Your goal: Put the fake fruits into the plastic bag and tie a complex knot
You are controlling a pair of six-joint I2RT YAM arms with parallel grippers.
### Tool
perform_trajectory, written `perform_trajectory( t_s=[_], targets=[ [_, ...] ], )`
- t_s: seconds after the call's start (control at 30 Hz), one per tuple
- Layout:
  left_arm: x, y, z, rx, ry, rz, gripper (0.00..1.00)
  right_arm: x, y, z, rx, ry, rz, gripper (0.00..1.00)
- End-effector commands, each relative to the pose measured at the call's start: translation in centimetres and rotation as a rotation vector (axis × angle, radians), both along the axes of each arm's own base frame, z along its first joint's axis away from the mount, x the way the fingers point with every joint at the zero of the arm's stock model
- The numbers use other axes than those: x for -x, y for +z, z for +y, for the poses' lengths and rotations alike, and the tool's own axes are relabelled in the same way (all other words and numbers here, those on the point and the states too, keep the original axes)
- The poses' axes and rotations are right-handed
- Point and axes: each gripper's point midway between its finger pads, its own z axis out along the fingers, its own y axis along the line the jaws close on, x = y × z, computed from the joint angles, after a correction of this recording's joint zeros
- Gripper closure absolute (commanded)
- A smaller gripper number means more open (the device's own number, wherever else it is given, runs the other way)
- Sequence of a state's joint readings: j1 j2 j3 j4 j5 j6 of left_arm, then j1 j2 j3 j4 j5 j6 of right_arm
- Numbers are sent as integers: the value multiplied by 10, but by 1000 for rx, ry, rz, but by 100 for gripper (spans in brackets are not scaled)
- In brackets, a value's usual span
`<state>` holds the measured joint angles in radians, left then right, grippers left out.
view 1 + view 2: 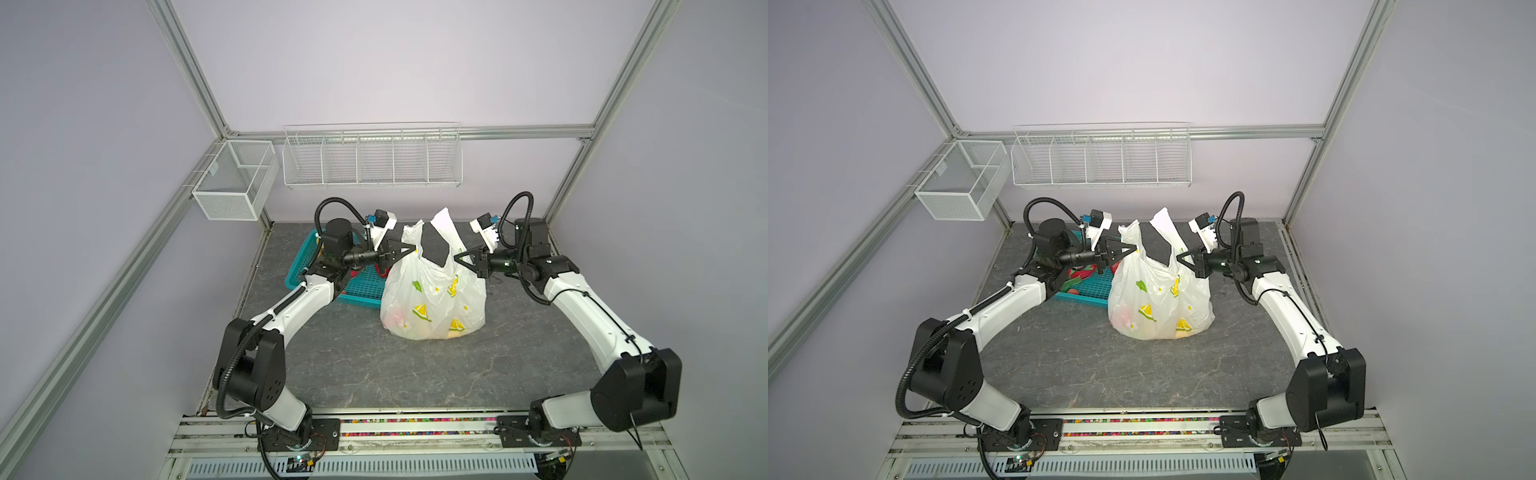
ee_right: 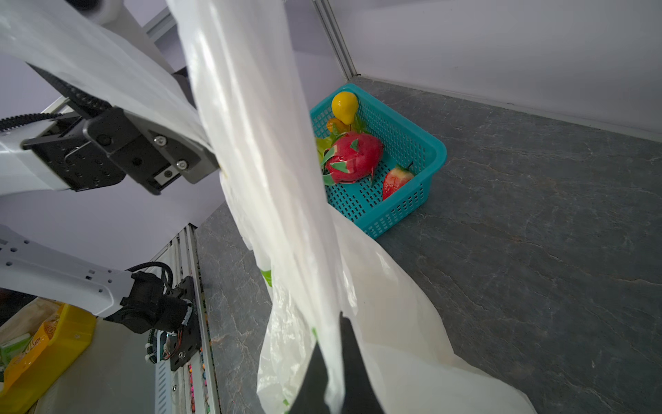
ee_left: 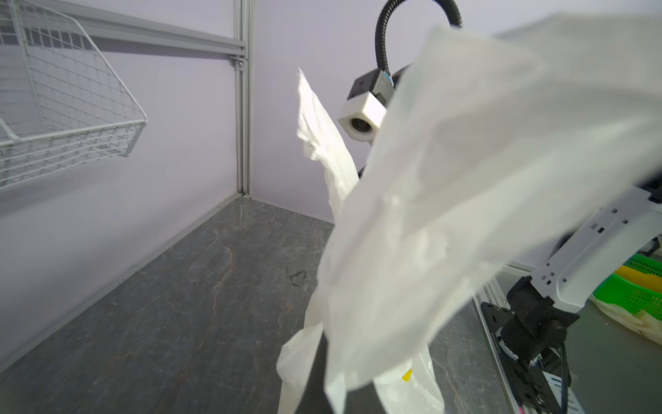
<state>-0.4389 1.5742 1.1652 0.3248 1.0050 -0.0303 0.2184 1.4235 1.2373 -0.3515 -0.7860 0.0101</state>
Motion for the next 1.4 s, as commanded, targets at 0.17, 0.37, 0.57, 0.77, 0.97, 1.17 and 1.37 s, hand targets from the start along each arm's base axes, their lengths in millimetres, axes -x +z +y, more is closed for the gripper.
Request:
perform_trajectory(
  t_s=[0.17, 0.37, 0.57, 0.77, 0.97, 1.17, 1.37],
  targets=[
    [27, -26, -14, -320, -4, -92, 100, -4, 8, 0, -17, -17, -21, 94],
    [31, -44, -28, -528, -6, -106, 100, 0, 7, 7, -18, 37, -90, 91],
    [23, -51, -34, -615, 3, -92, 100, 7, 12, 10, -39, 79, -206, 88],
    [18, -55, -39, -715, 18, -108, 100, 7, 14, 15, -66, 116, -238, 85],
    [12, -55, -42, -770, 35, -103, 100, 8, 10, 14, -71, 113, -266, 81],
    [11, -52, -45, -766, 32, -111, 100, 13, 5, 13, -49, 134, -302, 62],
    [12, -53, -48, -775, 27, -120, 100, 18, 10, 19, -74, 168, -352, 46]
  ],
)
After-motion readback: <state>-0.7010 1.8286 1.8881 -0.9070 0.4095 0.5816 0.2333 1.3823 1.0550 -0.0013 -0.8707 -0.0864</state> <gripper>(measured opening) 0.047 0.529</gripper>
